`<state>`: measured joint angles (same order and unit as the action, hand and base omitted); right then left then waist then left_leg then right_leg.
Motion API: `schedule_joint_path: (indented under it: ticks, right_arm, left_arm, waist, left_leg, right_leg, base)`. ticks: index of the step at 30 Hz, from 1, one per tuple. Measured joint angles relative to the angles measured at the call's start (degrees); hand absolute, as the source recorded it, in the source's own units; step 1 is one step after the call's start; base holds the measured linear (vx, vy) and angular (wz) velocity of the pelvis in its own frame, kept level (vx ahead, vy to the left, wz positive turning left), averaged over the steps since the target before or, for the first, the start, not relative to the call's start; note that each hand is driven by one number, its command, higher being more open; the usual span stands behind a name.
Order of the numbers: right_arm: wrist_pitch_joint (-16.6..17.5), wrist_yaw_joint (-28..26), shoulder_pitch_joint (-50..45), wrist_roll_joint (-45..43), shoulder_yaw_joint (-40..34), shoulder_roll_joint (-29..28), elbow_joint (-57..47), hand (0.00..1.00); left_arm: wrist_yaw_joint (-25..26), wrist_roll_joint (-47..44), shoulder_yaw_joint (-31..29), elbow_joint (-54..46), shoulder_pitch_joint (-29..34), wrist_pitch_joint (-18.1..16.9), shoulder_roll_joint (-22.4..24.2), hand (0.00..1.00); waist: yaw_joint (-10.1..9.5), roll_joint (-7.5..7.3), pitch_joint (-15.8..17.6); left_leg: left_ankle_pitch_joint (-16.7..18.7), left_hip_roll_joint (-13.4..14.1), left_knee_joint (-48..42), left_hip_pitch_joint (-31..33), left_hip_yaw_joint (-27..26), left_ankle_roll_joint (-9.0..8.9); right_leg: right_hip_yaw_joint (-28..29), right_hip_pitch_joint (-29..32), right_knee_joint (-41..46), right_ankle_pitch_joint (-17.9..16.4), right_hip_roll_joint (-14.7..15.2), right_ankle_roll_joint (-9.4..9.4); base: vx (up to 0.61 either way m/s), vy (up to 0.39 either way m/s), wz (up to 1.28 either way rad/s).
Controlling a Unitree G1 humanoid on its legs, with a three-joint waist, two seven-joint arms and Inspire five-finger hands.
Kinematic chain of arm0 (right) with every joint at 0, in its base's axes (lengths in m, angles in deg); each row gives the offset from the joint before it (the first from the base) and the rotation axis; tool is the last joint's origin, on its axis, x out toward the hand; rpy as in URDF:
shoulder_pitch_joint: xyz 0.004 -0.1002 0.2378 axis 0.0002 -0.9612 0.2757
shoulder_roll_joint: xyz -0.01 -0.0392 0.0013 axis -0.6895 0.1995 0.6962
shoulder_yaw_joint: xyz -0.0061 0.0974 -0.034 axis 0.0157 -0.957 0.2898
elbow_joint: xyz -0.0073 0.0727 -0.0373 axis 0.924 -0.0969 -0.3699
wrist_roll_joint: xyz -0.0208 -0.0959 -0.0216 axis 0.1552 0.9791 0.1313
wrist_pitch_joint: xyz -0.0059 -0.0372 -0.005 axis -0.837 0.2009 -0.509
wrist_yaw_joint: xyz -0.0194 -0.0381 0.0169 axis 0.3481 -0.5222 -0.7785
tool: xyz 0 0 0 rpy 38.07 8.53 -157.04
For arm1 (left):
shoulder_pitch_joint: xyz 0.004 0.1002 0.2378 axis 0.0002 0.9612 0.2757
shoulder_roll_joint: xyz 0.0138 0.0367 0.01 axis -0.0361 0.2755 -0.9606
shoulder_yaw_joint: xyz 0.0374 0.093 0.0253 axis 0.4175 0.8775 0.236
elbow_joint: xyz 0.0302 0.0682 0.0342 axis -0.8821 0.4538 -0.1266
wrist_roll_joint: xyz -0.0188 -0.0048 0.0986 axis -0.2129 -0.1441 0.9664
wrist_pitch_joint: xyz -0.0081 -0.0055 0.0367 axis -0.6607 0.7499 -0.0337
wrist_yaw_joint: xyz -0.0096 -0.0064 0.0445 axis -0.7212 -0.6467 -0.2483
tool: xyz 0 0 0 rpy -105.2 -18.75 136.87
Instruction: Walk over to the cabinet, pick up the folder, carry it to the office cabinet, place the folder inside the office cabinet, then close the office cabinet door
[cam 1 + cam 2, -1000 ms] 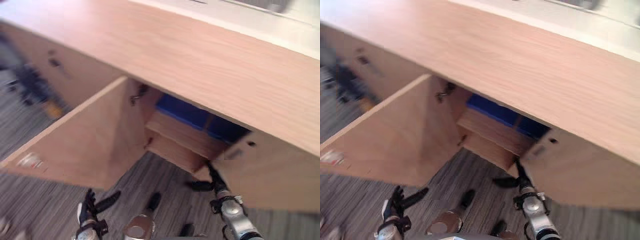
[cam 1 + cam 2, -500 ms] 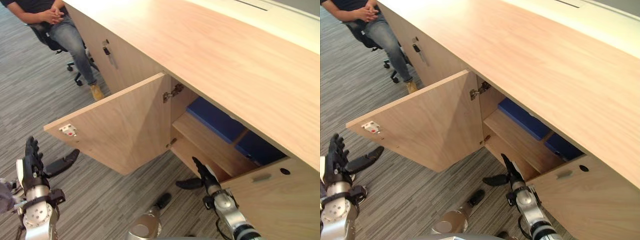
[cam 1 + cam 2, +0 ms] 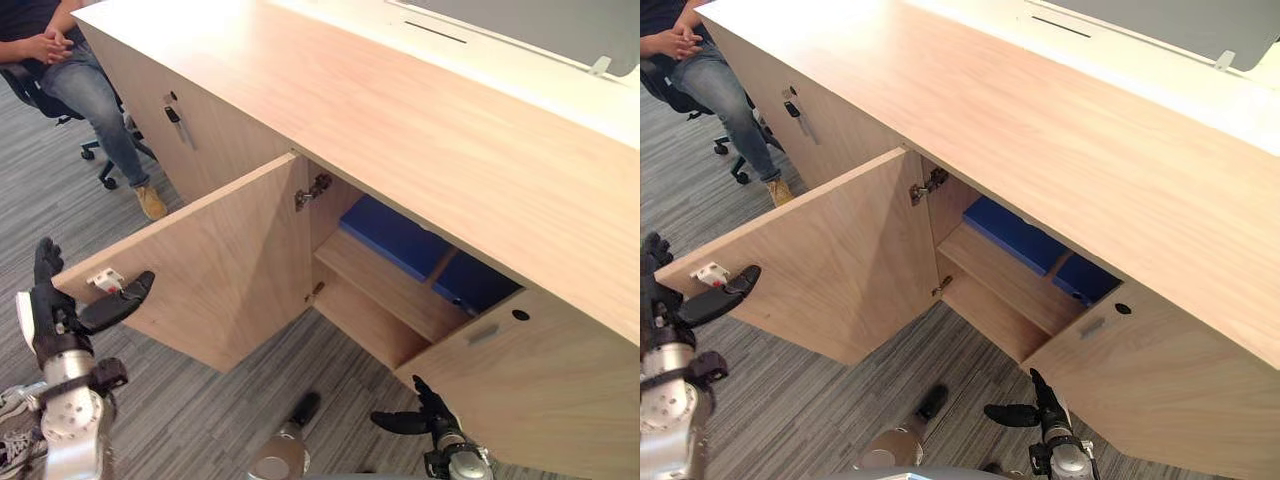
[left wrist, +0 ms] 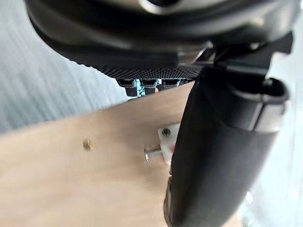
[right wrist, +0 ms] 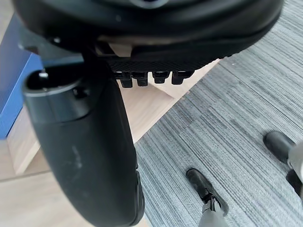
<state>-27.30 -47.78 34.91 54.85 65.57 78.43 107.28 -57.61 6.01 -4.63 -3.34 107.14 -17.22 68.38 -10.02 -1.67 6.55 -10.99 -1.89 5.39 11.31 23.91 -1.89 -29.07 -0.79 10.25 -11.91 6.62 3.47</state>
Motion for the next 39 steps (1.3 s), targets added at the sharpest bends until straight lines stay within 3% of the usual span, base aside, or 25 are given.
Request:
schedule_joint_path:
  ticks: [1, 3, 8, 11, 13, 14, 15, 16, 17, 18, 19, 20, 21, 22, 24, 26, 29, 31, 33, 35, 39]
  right_arm:
    - [-0.29, 0.38, -0.38, -0.04, -1.18, -0.69, 0.66, 1.0]
    - [-0.83, 0.87, -0.72, -0.13, -1.69, -1.23, 1.36, 1.0]
    - [-1.01, 1.36, -0.38, -0.98, -2.03, -1.97, 1.66, 1.0]
    - [-0.89, 1.76, 0.23, -2.38, -1.9, -2.52, 1.64, 1.0]
    - [-0.98, 2.22, 0.4, -2.44, -1.97, -2.65, 1.65, 1.0]
    - [-1.0, 2.27, 0.58, -2.45, -1.95, -2.96, 1.73, 1.0]
    - [-1.12, 2.5, 1.28, -2.44, -1.85, -3.4, 2.03, 1.0]
    - [-1.12, 2.57, 1.45, -2.47, -1.86, -3.3, 1.6, 1.0]
    - [-1.3, 2.76, 1.51, -2.45, -2.31, -3.23, 1.54, 1.0]
    - [-1.43, 2.77, 1.49, -2.46, -2.55, -3.45, 1.53, 1.0]
    - [-1.48, 2.76, 1.54, -2.45, -2.33, -4.35, 1.06, 1.0]
    - [-1.17, 2.75, 1.36, -2.31, -1.19, -4.26, 0.13, 1.0]
    - [-1.09, 2.19, 2.11, -2.39, -1.09, -3.34, -0.76, 1.0]
    - [-1.69, 2.17, 2.29, -2.48, -1.53, -3.41, -1.21, 1.0]
    - [-1.98, 1.96, 1.75, -2.9, -2.06, -3.2, -1.52, 1.0]
    - [-2.1, 1.99, 1.61, -3.06, -3.4, -3.35, -1.32, 1.0]
    - [-2.13, 1.61, 1.21, -3.08, -4.38, -3.11, -0.57, 1.0]
    - [-2.23, 0.66, 1.98, -3.25, -4.75, -2.08, 0.18, 1.0]
    - [-2.2, 0.11, 2.01, -4.18, -4.82, -0.07, 0.37, 1.0]
    - [-2.22, -0.36, 1.68, -4.32, -4.79, 0.41, 0.71, 1.0]
    - [-2.06, -1.07, 1.33, -4.74, -4.76, 0.58, 0.71, 1.0]
  left_arm:
    - [-0.01, -1.17, 2.85, -2.32, 3.95, -1.53, 3.35, 1.0]
    - [-0.05, -1.89, 6.14, -3.48, 7.44, -2.48, 5.87, 1.0]
    - [-0.22, -5.53, 14.67, -0.13, 14.4, -3.25, 7.59, 1.0]
    - [-0.23, -7.18, 17.98, 6.72, 14.64, -2.68, 10.72, 1.0]
    - [-0.25, -5.19, 22.01, 11.48, 14.69, -0.62, 10.38, 1.0]
    - [-0.25, -4.41, 23.23, 12.76, 14.68, 0.64, 9.78, 1.0]
    - [-0.22, -2.5, 26.25, 16.07, 14.53, 2.97, 8.36, 1.0]
    - [0.31, -1.3, 28.54, 17.83, 14.93, 3.22, 7.91, 1.0]
    - [0.27, 0.97, 30.03, 19.51, 14.77, 3.66, 6.51, 1.0]
    - [-0.31, 1.05, 31.35, 21.1, 13.75, 4.1, 4.89, 1.0]
    - [-0.59, 1.71, 34.15, 24.05, 10.97, 5.43, 1.15, 1.0]
    - [-3.49, 2.27, 36.59, 24.57, 9.59, 6.71, -2.65, 1.0]
    - [-3.52, 2.51, 37.09, 25.38, 8.68, 6.81, -3.39, 1.0]
    - [-4.78, 2.77, 36.38, 28.22, 3.53, 8.7, -4.55, 1.0]
    - [-3.61, 3.55, 36.16, 30.95, -2.14, 9.68, -3.92, 1.0]
    - [-3.54, 3.66, 35.69, 31.72, -6.22, 10.13, -4.12, 1.0]
    - [-3.62, 5.1, 34.04, 31.7, -13.6, 10.37, -4.57, 1.0]
    - [-3.52, 6.79, 31.21, 31.9, -17.74, 10.36, -5.5, 1.0]
    - [-3.44, 8.87, 29.21, 34.74, -23.77, 10.67, -8.58, 1.0]
    - [-3.45, 10.38, 28.13, 36.34, -27.48, 10.81, -12.01, 1.0]
    - [-3.97, 12.54, 27.4, 39.08, -33.14, 10.8, -16.6, 1.0]
  waist:
    - [-0.04, 0.09, 0.0]
    - [0.01, 0.16, 0.02]
    - [0.2, 0.95, 0.32]
    - [3.32, 1.17, 0.5]
    - [6.18, 1.07, 0.81]
    - [7.27, 0.56, 1.03]
    - [9.49, -0.33, 1.43]
    - [10.28, 0.05, 1.55]
    - [10.49, 0.39, 1.74]
    - [10.79, 0.26, 1.79]
    - [12.4, -1.5, 1.83]
    - [13.6, -0.95, 1.77]
    - [14.24, 0.1, 2.24]
    - [14.4, 0.31, 3.25]
    - [15.12, 0.96, 3.47]
    - [15.98, 0.26, 3.05]
    - [17.14, -0.54, 2.56]
    - [17.18, -0.12, 2.79]
    - [17.25, 2.49, 2.81]
    - [17.22, 2.66, 2.79]
    - [17.0, 2.67, 2.78]
  left_leg:
    - [-0.03, 0.26, 0.0, -0.07, -2.01, 0.04]
    - [-0.11, 0.8, -0.03, -0.21, -4.7, -0.04]
    - [0.0, 2.38, -0.22, -0.12, -12.07, -0.22]
    - [0.55, 2.69, -2.12, 0.2, -19.81, -0.37]
    - [2.12, 2.26, -0.42, -0.05, -24.19, -0.99]
    - [2.22, 1.76, -0.93, 0.07, -25.42, -0.71]
    - [4.06, 1.0, -7.35, 0.38, -26.92, 2.65]
    - [7.54, 1.52, -8.84, -0.92, -27.21, 2.04]
    - [8.01, 1.62, -5.42, -3.22, -29.87, 1.5]
    - [7.79, 1.48, -3.06, -4.75, -31.32, 0.97]
    - [9.19, -0.09, -4.89, -5.25, -32.86, 0.22]
    - [14.54, 1.23, -15.12, -3.53, -32.06, 5.34]
    - [17.3, 2.36, -14.15, -4.47, -33.12, 2.89]
    - [17.58, 3.79, -12.03, -6.08, -37.92, 1.93]
    - [16.9, 4.63, -8.83, -6.85, -39.27, 1.08]
    - [16.41, 4.67, -6.63, -6.74, -41.24, 0.44]
    - [15.53, 2.34, -5.26, -5.78, -42.08, -0.72]
    - [13.5, 1.38, -5.09, -5.76, -42.25, 0.07]
    - [11.16, 1.76, -4.25, -5.99, -41.5, 1.49]
    - [9.95, 2.24, -3.14, -6.21, -40.72, 2.3]
    - [9.29, 2.96, -2.17, -6.53, -38.33, 2.2]
  right_leg:
    - [0.76, -0.04, -0.2, 0.06, 0.0, -0.07]
    - [2.0, 0.04, -0.12, 0.26, -0.04, 0.36]
    - [10.12, 2.99, 0.68, 0.13, -0.93, 1.04]
    - [16.02, 5.9, 0.83, 0.17, -0.27, 1.04]
    - [20.55, 8.29, 0.86, 0.57, 0.12, 0.29]
    - [21.66, 8.88, 0.94, 0.88, 0.97, -0.2]
    - [23.4, 9.44, 1.08, 1.11, 2.5, -0.2]
    - [25.85, 9.54, 0.12, 1.27, 2.16, -0.43]
    - [28.05, 9.2, -1.9, 2.28, 1.66, -2.07]
    - [29.08, 8.73, -3.23, 2.71, 1.67, -2.79]
    - [30.9, 8.8, -4.99, 3.12, 3.82, -3.41]
    - [32.36, 10.37, -5.3, 3.5, 3.31, -2.91]
    - [33.35, 10.45, -5.63, 3.65, 2.12, -2.64]
    - [35.36, 11.49, -5.17, 4.89, 0.17, -1.05]
    - [34.92, 11.89, -5.34, 5.79, -2.77, -0.87]
    - [35.01, 11.67, -5.62, 7.07, -4.88, -1.07]
    - [36.23, 9.3, -7.96, 8.77, -4.9, -1.64]
    - [37.01, 9.06, -8.74, 12.93, -4.2, -0.82]
    - [36.69, 9.03, -9.23, 14.12, -5.02, -0.56]
    - [35.73, 8.94, -9.28, 14.18, -5.65, -0.55]
    - [33.39, 8.35, -9.28, 14.2, -6.32, -0.58]
  base:
    - [-0.08, 0.045, -0.12]
    - [-0.07, 0.039, -0.12]
    - [-0.08, 0.041, -0.45]
    - [-0.01, 0.099, -0.51]
    - [0.01, 0.112, -0.51]
    - [0.0, 0.121, -0.59]
    - [0.1, 0.11, -0.85]
    - [0.14, 0.116, -1.19]
    - [0.09, 0.092, -1.0]
    - [-0.01, 0.151, -0.89]
    - [0.02, 0.138, -1.06]
    - [0.08, 0.128, -1.29]
    - [0.01, 0.134, -1.75]
    - [-0.09, 0.129, -1.34]
    - [-0.15, 0.125, -0.91]
    - [-0.1, 0.06, -0.51]
    - [0.01, -0.012, -0.32]
    - [0.06, -0.048, -0.37]
    - [0.09, -0.078, -0.13]
    - [0.14, -0.093, 0.19]
    - [0.1, -0.045, 0.27]
